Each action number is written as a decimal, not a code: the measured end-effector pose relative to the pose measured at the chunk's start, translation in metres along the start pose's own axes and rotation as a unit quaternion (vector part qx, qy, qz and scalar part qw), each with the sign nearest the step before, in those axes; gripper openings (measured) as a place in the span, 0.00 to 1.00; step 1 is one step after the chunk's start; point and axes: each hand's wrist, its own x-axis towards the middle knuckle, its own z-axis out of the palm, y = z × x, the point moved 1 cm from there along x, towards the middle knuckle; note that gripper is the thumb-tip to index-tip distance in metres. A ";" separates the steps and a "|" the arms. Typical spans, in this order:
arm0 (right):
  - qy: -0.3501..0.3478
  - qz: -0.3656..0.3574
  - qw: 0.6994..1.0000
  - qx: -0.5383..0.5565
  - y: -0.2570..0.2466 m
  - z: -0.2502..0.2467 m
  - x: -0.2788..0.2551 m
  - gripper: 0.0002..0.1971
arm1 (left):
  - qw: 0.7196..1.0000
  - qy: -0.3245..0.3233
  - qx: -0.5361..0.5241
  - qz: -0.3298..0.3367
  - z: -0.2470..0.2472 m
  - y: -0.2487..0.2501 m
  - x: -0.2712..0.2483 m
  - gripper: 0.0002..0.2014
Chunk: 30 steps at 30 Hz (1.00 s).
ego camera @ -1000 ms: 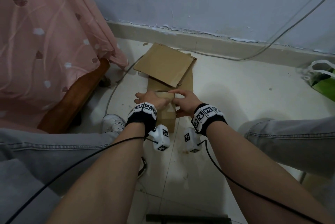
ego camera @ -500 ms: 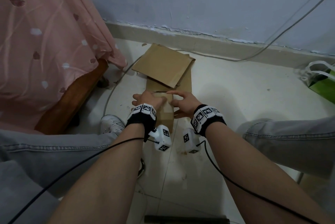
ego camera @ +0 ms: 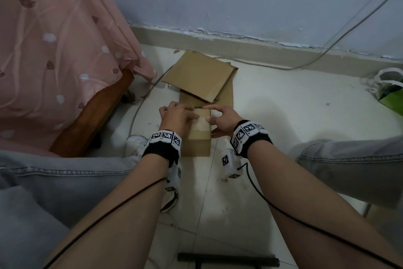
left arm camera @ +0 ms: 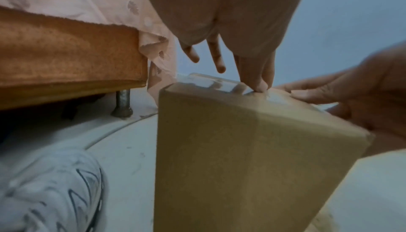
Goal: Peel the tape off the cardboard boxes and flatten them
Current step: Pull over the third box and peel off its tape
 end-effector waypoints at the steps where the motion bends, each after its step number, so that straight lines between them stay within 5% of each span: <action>1: 0.000 -0.001 1.000 -0.003 0.000 0.000 0.001 0.17 | 1.000 0.003 0.007 0.016 0.000 0.000 0.000 0.09; 19: -0.010 0.006 0.999 -0.030 -0.003 -0.003 0.002 0.17 | 0.986 -0.072 0.039 0.143 -0.001 0.015 0.015 0.08; 24: -0.011 0.000 0.999 -0.035 -0.004 -0.001 0.002 0.17 | 0.984 -0.095 0.085 0.122 0.007 0.017 0.010 0.22; 30: 0.011 -0.011 0.999 -0.052 -0.009 0.003 0.003 0.16 | 0.987 -0.115 0.063 0.091 0.005 0.016 0.012 0.17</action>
